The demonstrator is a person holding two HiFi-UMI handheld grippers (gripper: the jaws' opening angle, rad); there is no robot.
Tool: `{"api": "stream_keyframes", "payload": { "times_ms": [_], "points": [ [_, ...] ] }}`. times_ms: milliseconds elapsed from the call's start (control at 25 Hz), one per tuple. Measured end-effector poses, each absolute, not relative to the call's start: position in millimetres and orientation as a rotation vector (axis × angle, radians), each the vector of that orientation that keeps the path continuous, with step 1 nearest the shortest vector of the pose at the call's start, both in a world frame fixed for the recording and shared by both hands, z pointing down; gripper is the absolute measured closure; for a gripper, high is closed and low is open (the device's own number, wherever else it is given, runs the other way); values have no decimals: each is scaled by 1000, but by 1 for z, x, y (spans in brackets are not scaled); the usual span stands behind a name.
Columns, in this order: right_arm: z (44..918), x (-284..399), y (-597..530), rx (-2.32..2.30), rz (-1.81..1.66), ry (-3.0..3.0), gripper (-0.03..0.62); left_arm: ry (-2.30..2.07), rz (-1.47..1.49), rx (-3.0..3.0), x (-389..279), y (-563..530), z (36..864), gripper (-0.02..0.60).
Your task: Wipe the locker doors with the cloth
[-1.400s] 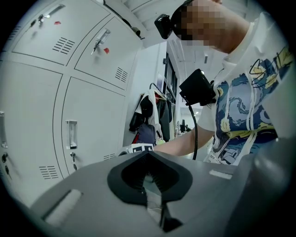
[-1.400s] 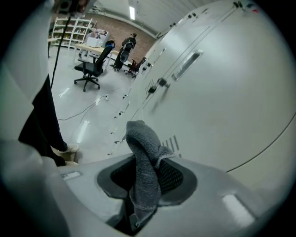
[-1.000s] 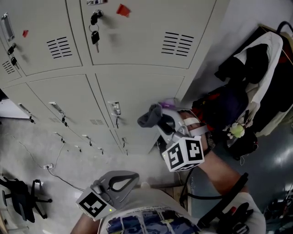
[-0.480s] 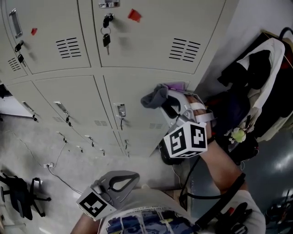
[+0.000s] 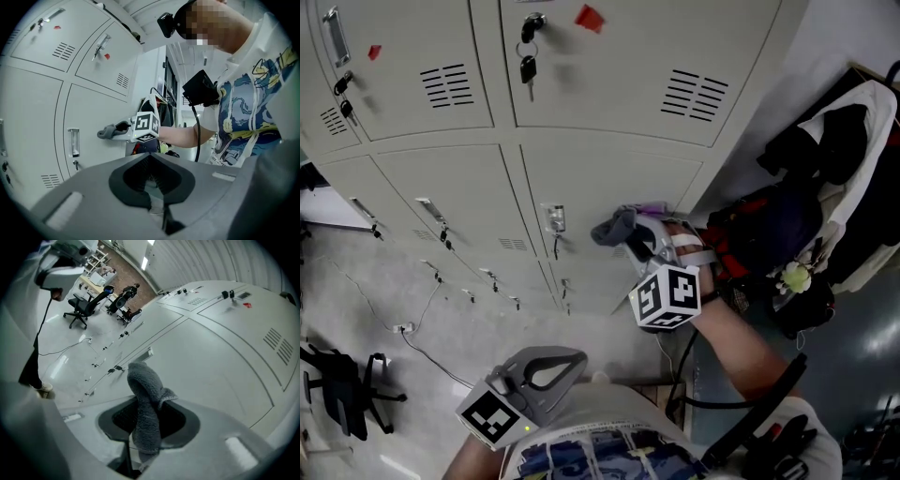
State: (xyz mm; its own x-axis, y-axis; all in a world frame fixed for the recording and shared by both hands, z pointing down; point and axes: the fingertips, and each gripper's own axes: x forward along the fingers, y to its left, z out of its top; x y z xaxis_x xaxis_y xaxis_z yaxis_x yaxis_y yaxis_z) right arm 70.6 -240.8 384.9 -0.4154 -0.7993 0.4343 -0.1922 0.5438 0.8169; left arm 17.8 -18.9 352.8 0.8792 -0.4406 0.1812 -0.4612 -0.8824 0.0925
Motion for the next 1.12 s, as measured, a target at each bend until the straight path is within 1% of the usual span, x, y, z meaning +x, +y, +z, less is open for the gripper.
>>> {"api": "stream_keyframes", "payload": {
  "times_ms": [280,840,1120],
  "points": [
    [440,68,-241,741,-794,-1916,481,-719,255,2892,17,-17,356,578],
    [587,71,-241,565,-592,-1897,482,-740,286,2859,16,-18,363,578],
    [630,72,-241,519,-516,-1878,482,-761,300,2831,10,-15,367,578]
  ]
}}
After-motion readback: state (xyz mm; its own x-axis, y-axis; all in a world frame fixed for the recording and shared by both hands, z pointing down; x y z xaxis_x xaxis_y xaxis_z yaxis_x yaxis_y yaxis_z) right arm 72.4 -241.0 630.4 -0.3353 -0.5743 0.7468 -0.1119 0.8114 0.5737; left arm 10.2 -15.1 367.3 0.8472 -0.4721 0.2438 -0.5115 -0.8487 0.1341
